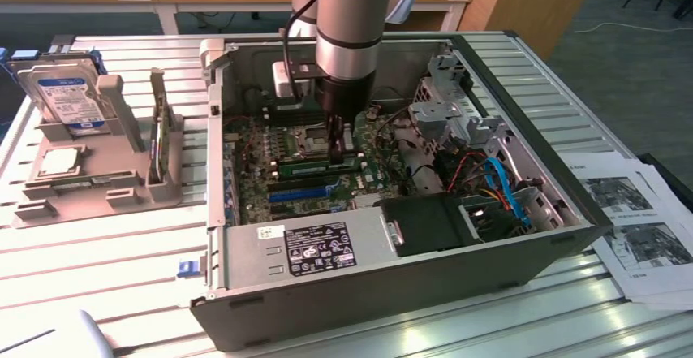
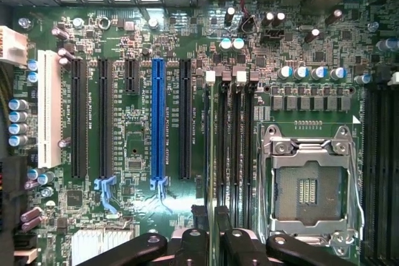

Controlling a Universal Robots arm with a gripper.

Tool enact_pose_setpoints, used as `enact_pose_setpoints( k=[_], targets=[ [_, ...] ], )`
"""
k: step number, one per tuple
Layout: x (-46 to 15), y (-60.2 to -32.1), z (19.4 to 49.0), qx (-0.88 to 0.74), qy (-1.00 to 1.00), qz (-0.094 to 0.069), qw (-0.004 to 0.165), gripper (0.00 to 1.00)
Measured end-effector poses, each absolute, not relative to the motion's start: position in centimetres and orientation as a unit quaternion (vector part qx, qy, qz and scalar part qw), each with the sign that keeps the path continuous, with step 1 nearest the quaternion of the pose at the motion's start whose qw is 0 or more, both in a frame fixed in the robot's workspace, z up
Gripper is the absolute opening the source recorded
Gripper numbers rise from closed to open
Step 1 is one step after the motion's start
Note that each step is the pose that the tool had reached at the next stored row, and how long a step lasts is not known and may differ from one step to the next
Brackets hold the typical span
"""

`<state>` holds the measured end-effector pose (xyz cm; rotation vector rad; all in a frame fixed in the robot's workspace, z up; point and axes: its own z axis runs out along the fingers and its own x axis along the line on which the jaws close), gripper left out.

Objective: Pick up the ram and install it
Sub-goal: 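Insert the ram into the slot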

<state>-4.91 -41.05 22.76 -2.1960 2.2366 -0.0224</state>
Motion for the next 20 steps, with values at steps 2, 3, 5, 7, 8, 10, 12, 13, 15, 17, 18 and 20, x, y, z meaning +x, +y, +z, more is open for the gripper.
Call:
enact_pose_setpoints(
  k=[2,3,5,7,8,10,12,13,15,17,18,20],
  targets=[
    [-4.92,-41.05,23.05,-0.701,0.714,-0.007,0.004,0.18],
    [-4.91,-41.05,23.13,-0.701,0.714,-0.007,0.004,0.18],
    [-4.91,-41.05,23.26,-0.701,0.714,-0.007,0.004,0.18],
    [-4.91,-41.04,23.27,-0.701,0.714,-0.007,0.004,0.18],
    [-4.91,-41.04,23.27,-0.701,0.714,-0.007,0.004,0.18],
    [-4.91,-41.05,23.28,-0.701,0.714,-0.007,0.004,0.18],
    [-4.91,-41.05,23.29,-0.701,0.714,-0.007,0.004,0.18],
    [-4.92,-41.05,23.33,-0.701,0.714,-0.007,0.003,0.18],
    [-4.91,-41.05,23.39,-0.701,0.714,-0.007,0.004,0.18],
    [-4.91,-41.04,23.44,-0.701,0.714,-0.007,0.004,0.18],
    [-4.91,-41.05,23.48,-0.701,0.714,-0.007,0.003,0.18],
    [-4.91,-41.05,23.55,-0.701,0.714,-0.007,0.003,0.18]
  ],
)
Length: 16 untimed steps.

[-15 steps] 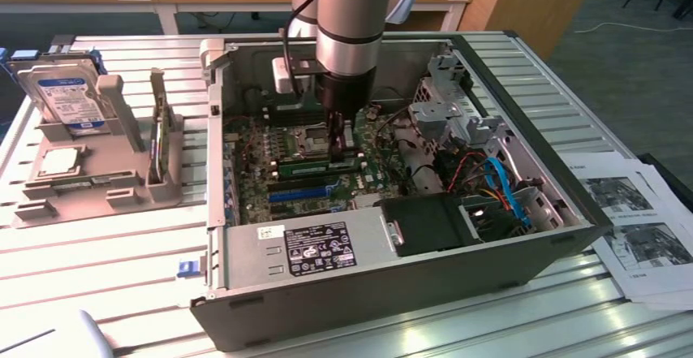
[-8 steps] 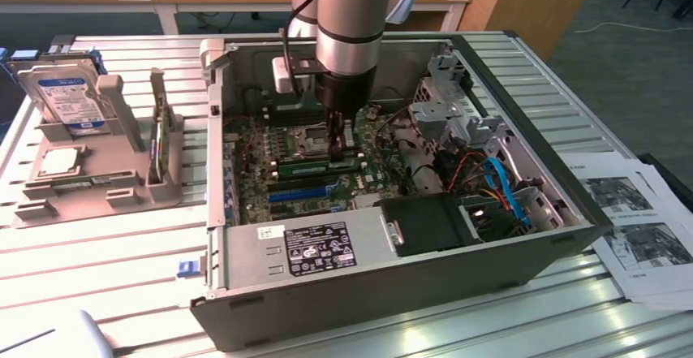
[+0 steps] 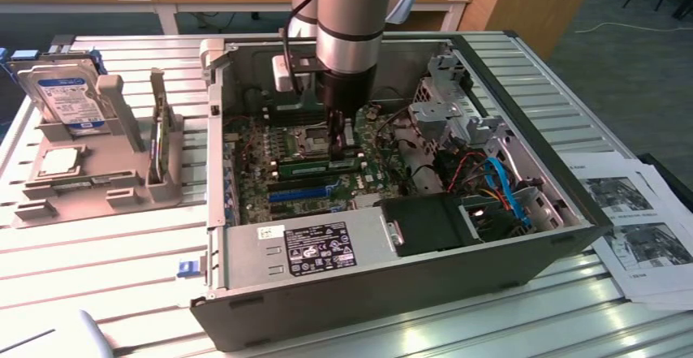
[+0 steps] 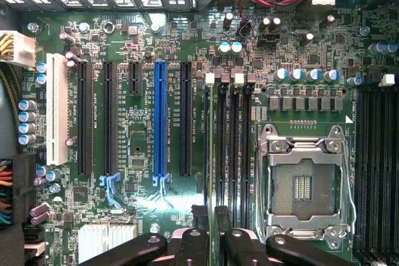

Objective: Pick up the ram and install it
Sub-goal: 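Insert the ram into the slot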

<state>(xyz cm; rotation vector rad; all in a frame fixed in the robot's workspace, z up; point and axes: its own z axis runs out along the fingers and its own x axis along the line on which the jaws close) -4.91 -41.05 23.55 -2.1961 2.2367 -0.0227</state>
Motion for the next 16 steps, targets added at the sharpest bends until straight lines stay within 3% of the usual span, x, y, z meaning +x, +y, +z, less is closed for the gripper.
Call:
enact_pose_setpoints(
  k=[16],
  targets=[
    [-4.91,-41.04,24.38,-0.701,0.714,-0.008,0.003,0.18]
  ],
)
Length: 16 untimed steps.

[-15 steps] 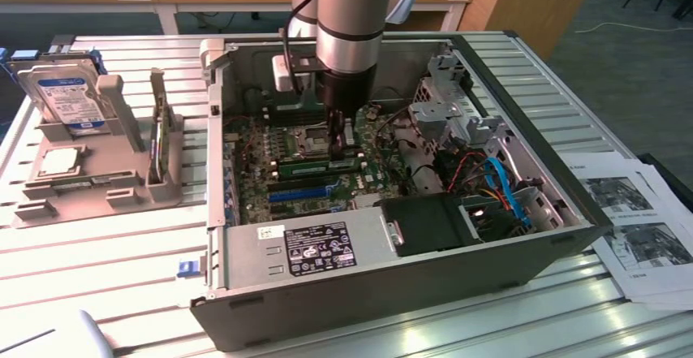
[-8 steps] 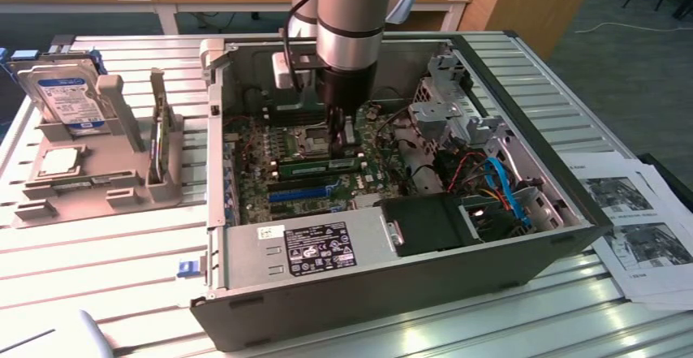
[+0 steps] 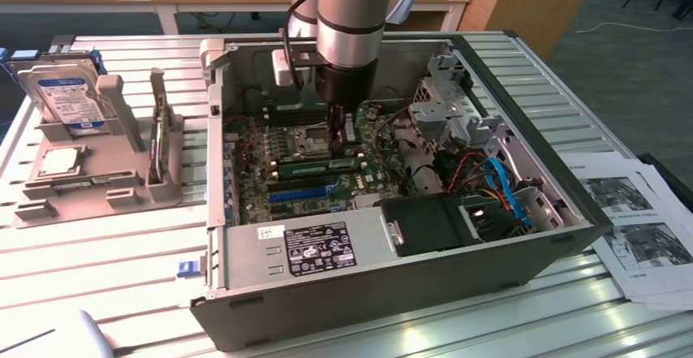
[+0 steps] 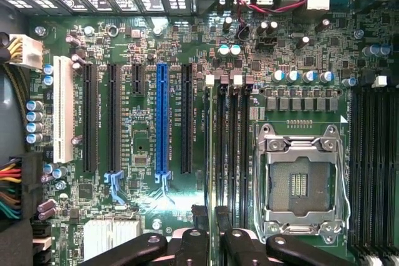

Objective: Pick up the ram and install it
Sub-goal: 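Insert the ram into the slot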

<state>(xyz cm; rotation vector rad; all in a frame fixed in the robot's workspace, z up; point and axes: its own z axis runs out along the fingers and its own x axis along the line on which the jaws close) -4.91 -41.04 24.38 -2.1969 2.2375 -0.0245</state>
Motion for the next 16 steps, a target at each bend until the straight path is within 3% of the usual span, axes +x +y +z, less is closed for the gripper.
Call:
enact_pose_setpoints(
  k=[16],
  targets=[
    [-4.9,-41.0,25.9,-0.701,0.714,-0.008,0.002,0.18]
  ],
)
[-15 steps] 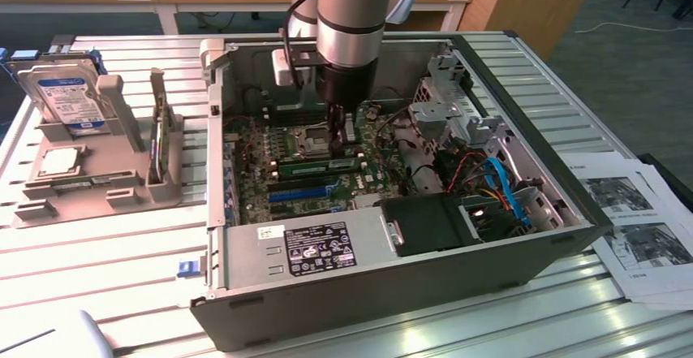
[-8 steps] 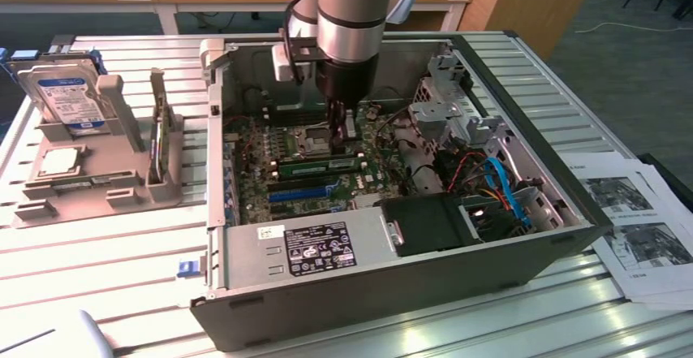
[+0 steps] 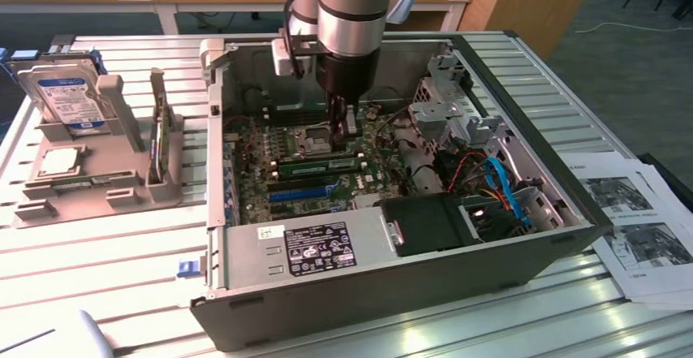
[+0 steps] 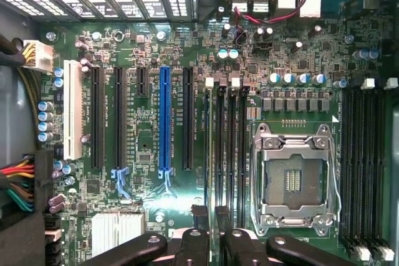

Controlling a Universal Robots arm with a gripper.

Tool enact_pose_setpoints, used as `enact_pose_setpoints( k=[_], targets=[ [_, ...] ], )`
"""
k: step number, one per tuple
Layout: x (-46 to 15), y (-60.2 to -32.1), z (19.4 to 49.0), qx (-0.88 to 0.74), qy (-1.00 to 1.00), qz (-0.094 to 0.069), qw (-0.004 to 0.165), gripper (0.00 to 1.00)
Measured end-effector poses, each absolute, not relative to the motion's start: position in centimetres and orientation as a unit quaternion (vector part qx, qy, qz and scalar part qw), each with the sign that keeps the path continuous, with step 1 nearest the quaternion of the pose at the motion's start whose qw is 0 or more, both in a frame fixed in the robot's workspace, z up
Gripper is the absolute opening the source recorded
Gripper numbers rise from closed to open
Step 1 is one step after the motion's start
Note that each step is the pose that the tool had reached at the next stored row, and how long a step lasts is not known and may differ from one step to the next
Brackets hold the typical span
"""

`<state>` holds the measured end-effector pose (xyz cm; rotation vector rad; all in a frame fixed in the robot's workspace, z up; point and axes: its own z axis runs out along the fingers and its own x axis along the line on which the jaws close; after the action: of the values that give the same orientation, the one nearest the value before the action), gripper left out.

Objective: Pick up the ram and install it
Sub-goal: 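Insert the ram into the slot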

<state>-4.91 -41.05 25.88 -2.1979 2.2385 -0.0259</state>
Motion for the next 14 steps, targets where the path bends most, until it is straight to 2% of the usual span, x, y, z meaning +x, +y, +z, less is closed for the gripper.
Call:
enact_pose_setpoints(
  k=[14],
  targets=[
    [-4.9,-41.0,27.1,-0.701,0.714,-0.008,0.002,0.18]
  ],
)
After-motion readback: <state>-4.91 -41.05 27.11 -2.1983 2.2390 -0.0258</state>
